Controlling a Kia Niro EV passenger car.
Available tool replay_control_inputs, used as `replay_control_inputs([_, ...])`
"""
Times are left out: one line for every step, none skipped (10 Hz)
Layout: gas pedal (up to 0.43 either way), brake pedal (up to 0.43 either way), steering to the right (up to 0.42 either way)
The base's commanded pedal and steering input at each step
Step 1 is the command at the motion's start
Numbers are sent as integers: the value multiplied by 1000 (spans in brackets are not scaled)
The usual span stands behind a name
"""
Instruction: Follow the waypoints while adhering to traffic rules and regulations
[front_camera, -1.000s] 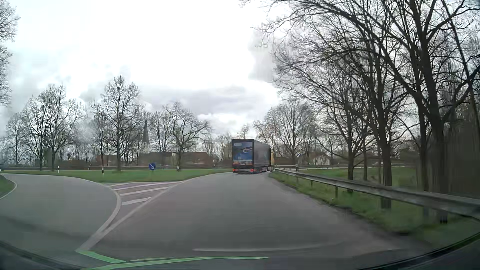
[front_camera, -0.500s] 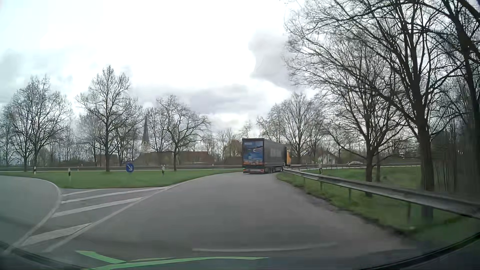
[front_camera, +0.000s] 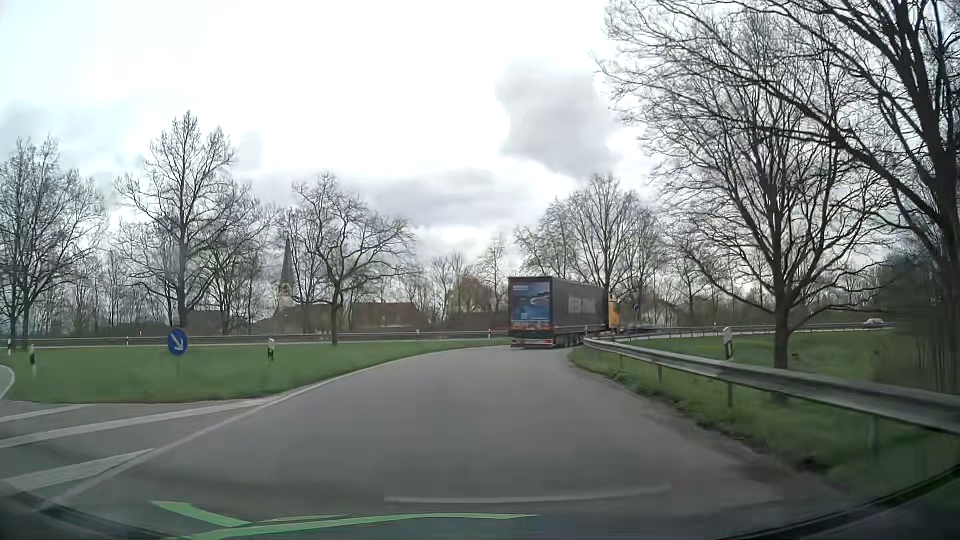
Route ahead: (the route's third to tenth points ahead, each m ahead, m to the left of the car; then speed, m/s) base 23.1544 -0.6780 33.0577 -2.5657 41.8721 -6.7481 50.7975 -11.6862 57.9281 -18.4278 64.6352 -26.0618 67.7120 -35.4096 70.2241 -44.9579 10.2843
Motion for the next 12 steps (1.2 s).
replay_control_inputs([8, 0, 5])
replay_control_inputs([0, 0, 5])
replay_control_inputs([0, 0, 6])
replay_control_inputs([0, 0, 6])
replay_control_inputs([0, 0, 8])
replay_control_inputs([0, 0, 12])
replay_control_inputs([0, 0, 17])
replay_control_inputs([0, 0, 20])
replay_control_inputs([0, 0, 22])
replay_control_inputs([0, 0, 22])
replay_control_inputs([0, 0, 22])
replay_control_inputs([0, 0, 23])
